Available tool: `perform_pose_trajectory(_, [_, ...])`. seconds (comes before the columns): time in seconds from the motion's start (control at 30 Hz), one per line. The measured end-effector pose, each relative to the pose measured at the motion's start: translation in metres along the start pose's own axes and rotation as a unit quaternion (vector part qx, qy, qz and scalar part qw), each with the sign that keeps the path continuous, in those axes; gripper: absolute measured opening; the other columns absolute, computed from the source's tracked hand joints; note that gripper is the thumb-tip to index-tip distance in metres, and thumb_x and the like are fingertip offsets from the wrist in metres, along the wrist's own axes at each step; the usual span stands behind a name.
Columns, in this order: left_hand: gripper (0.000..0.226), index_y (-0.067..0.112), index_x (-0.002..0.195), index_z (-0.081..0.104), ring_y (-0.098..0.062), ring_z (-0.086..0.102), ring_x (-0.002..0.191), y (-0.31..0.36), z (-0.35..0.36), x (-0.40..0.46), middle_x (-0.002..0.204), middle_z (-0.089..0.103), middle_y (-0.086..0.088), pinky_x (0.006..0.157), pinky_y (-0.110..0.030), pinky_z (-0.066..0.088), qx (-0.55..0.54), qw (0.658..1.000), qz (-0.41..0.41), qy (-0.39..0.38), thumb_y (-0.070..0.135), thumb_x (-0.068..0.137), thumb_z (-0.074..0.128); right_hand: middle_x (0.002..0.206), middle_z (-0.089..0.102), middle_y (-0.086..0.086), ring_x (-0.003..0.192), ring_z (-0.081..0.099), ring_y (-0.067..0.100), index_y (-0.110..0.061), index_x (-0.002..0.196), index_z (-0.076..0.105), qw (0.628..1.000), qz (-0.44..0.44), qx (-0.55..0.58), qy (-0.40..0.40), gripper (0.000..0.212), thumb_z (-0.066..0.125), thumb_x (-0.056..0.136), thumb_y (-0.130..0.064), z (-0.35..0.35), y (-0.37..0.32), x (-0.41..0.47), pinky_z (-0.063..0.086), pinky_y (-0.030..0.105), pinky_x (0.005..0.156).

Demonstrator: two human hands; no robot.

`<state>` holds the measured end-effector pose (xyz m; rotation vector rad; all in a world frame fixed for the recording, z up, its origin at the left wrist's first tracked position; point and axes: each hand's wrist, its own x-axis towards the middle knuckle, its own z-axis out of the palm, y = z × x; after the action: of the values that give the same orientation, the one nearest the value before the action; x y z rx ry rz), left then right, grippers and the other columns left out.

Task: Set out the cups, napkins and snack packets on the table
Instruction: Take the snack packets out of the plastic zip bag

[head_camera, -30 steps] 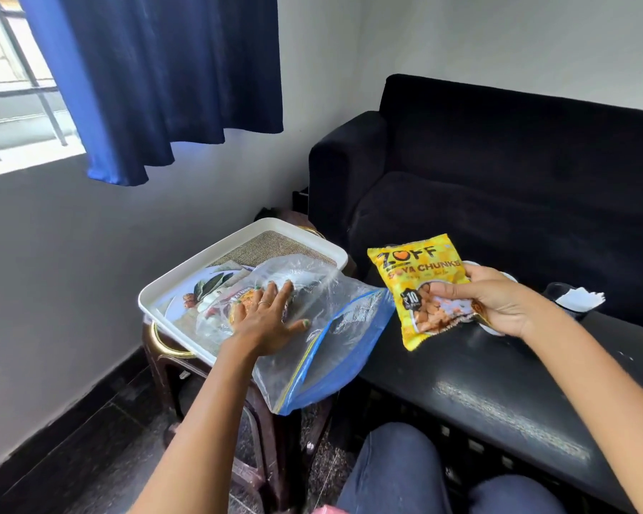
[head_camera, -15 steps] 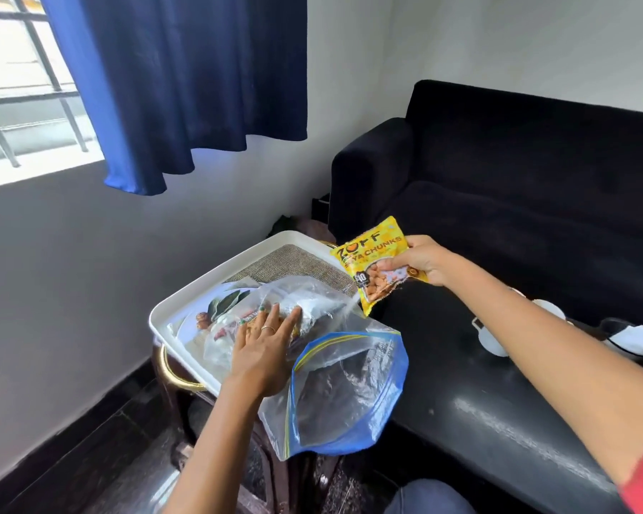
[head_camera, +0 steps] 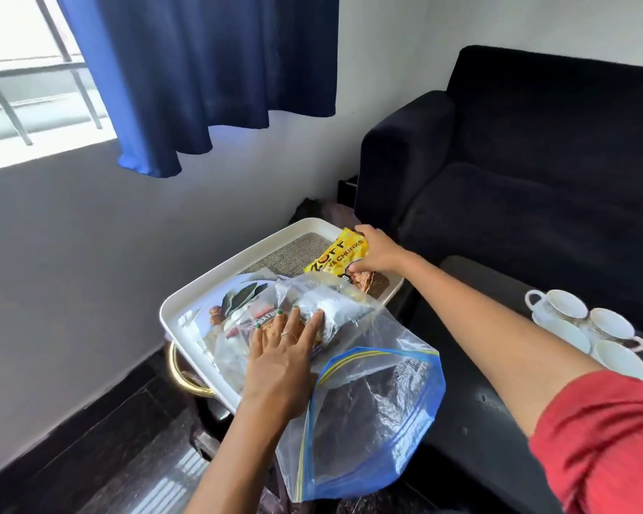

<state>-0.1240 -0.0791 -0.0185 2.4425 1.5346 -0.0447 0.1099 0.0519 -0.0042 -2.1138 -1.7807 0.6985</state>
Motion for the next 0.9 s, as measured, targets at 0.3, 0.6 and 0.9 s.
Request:
perform_pose_trajectory(0.3, [0.075, 0.033, 0.151, -0.013, -0.026, -0.012, 0.148, 0.008, -0.003, -0.002, 0.161, -0.013, -0.003, 0.120, -0.045, -0.005, -0.003, 1.000, -0.007, -0.027, 0.034, 0.099, 0.041, 0.159, -0.014, -0.001, 0.148, -0.007, 0.019, -0.031, 0.149, -0.010, 0.970, -0.052, -0.230, -0.059, 0.064, 0.023, 0.099, -0.052, 0.026, 0.018, -0.029, 0.001, 0.050, 0.116])
perform_pose_trajectory(0.6, [0.072, 0.031, 0.153, 0.003, -0.024, 0.003, 0.149, 0.008, -0.010, -0.003, 0.162, 0.004, -0.003, 0.120, -0.043, 0.007, -0.010, 1.000, -0.003, -0.010, 0.039, 0.096, 0.045, 0.122, 0.059, 0.005, 0.113, 0.052, 0.025, -0.018, 0.120, 0.060, 0.970, -0.035, -0.069, 0.229, 0.032, 0.045, 0.092, -0.024, 0.005, -0.015, -0.077, 0.042, 0.039, 0.092])
perform_pose_trajectory(0.9, [0.038, 0.025, 0.126, 0.057, -0.028, 0.045, 0.120, -0.002, -0.020, 0.005, 0.131, 0.056, -0.003, 0.094, -0.039, 0.035, -0.123, 0.953, -0.134, 0.244, 0.036, 0.091, 0.050, 0.054, 0.054, -0.010, 0.054, 0.050, 0.001, -0.017, 0.064, 0.061, 0.883, -0.049, 0.208, 0.419, 0.016, 0.053, 0.076, -0.010, 0.063, -0.019, -0.236, 0.035, 0.012, 0.053])
